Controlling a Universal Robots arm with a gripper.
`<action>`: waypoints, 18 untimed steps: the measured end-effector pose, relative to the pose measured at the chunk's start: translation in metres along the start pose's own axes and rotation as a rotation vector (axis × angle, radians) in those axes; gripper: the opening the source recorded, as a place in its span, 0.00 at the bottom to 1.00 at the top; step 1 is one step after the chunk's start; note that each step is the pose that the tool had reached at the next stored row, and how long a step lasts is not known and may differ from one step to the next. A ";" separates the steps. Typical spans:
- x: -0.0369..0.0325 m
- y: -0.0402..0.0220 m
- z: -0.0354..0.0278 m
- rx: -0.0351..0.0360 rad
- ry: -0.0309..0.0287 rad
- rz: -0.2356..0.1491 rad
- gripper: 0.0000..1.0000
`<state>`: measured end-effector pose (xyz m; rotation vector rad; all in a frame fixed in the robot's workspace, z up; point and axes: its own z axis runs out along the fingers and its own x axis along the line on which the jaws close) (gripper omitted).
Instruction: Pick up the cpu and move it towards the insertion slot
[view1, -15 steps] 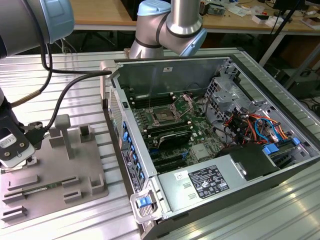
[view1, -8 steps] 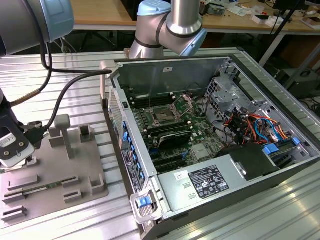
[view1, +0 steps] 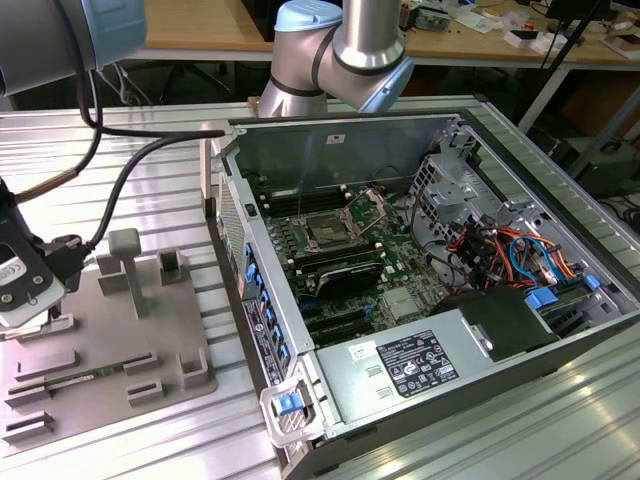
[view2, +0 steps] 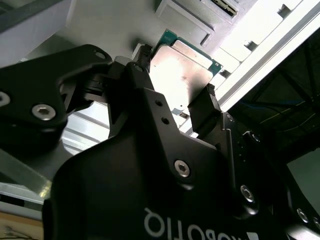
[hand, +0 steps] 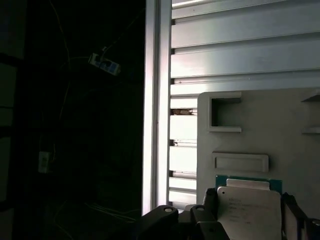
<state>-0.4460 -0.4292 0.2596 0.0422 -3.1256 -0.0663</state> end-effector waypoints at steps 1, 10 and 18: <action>0.0000 0.0000 -0.0010 0.0000 0.0000 0.000 0.55; 0.0001 0.0003 -0.0068 0.0000 0.0001 0.000 0.55; 0.0002 0.0005 -0.0117 0.0000 0.0004 0.000 0.55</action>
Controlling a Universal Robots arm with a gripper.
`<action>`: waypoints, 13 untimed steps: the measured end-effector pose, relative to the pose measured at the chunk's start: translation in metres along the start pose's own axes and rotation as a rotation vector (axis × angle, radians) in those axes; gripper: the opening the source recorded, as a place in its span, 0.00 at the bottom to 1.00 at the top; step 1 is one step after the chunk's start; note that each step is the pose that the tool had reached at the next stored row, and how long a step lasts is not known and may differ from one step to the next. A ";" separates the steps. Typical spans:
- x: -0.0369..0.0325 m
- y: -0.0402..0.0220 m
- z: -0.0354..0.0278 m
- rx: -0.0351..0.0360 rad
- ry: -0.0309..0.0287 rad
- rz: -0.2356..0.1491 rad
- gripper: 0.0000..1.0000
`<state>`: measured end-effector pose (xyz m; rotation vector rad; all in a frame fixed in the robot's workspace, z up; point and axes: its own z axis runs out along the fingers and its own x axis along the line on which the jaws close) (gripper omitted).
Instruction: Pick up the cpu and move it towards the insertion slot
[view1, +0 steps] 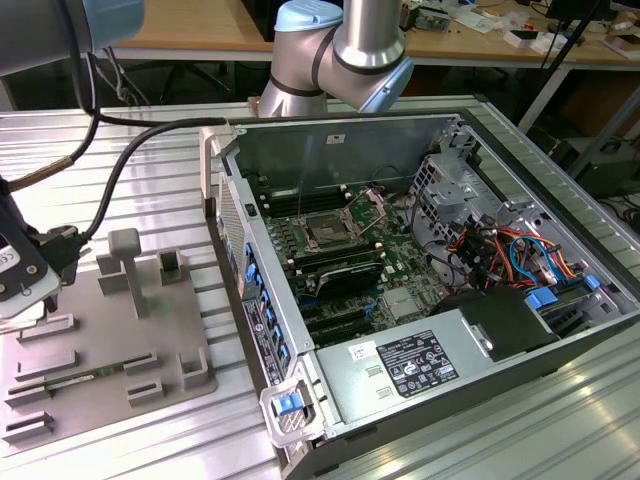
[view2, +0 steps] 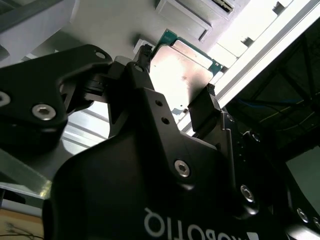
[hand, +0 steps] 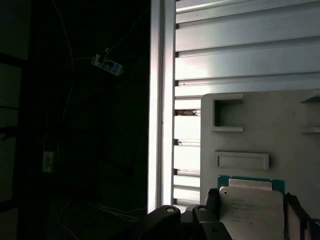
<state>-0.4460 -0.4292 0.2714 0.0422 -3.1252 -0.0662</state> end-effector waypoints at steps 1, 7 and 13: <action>0.0000 0.0000 -0.0006 -0.0001 -0.0001 0.000 0.55; 0.0000 0.0000 -0.0008 -0.0001 0.0000 0.000 0.55; 0.0001 0.0002 -0.0038 -0.0002 0.0002 0.000 0.55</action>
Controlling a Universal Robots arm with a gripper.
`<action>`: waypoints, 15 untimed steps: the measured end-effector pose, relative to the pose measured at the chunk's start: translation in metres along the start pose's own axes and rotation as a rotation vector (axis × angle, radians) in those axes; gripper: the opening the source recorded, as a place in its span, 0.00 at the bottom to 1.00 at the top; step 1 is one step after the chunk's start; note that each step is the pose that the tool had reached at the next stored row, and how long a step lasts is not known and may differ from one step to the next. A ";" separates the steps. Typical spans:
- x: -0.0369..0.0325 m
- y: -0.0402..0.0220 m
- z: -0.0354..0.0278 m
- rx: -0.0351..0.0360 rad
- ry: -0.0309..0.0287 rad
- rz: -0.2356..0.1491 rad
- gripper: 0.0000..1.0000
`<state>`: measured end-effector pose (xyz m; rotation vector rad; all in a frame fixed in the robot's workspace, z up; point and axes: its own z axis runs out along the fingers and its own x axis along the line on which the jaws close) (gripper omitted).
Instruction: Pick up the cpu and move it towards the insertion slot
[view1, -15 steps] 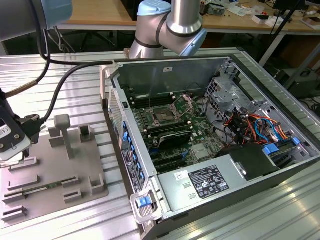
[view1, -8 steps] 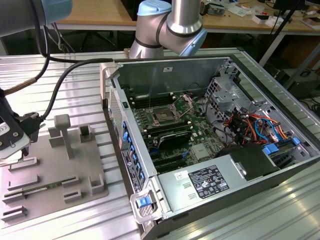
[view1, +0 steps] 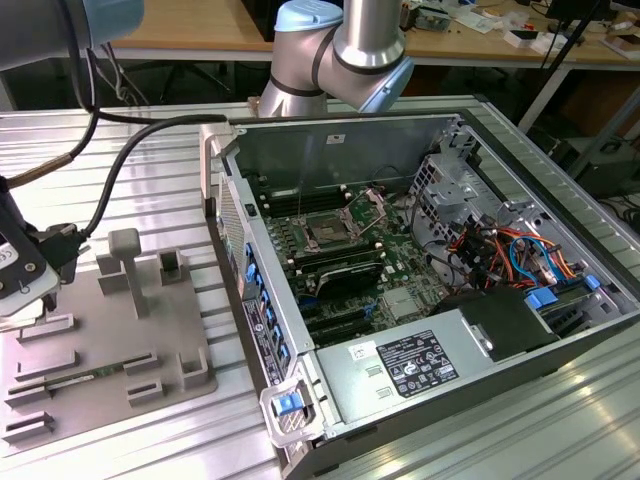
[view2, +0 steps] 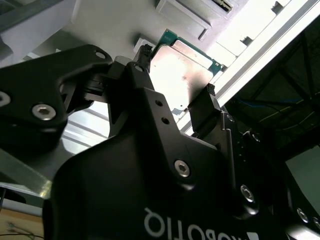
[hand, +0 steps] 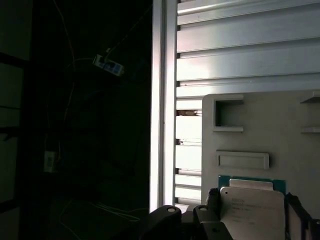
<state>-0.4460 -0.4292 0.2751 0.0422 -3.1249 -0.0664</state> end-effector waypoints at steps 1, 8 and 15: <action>0.0000 0.0000 -0.0009 0.0000 0.0001 0.000 0.55; 0.0000 0.0003 -0.0069 -0.0002 -0.0001 0.000 0.55; 0.0001 0.0003 -0.0076 -0.0001 0.0004 0.000 0.55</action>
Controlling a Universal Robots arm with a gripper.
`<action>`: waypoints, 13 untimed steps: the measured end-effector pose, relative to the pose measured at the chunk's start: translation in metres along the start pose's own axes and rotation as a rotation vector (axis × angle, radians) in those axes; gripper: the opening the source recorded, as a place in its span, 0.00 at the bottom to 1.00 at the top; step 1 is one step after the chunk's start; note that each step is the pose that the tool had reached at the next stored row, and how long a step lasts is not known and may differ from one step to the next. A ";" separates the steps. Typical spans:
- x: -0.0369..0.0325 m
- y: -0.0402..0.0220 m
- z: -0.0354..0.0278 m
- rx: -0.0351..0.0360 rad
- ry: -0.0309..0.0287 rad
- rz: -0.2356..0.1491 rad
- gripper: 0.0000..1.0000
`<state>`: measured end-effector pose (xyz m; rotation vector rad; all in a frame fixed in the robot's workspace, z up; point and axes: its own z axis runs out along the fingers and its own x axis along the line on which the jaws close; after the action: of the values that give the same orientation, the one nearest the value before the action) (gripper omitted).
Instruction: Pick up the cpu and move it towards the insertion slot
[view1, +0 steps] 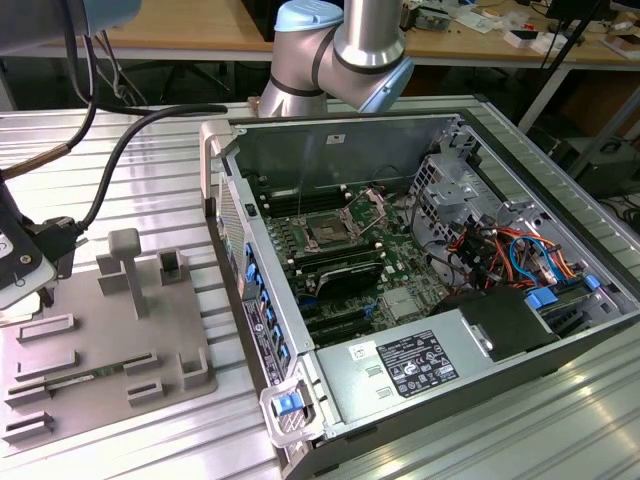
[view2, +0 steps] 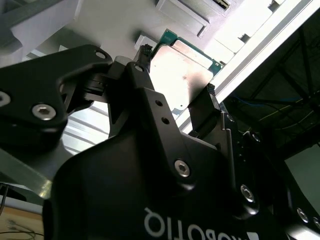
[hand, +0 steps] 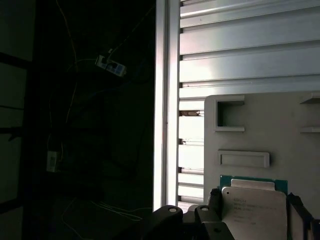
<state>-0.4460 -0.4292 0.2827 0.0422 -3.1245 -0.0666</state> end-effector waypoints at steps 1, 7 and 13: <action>0.0000 0.0000 0.0000 -0.0006 -0.0001 0.000 0.55; 0.0000 0.0000 0.0000 -0.0020 0.0000 0.000 0.55; 0.0000 0.0000 0.0000 -0.0042 0.0001 0.001 0.55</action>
<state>-0.4460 -0.4292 0.2827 0.0409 -3.1242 -0.0731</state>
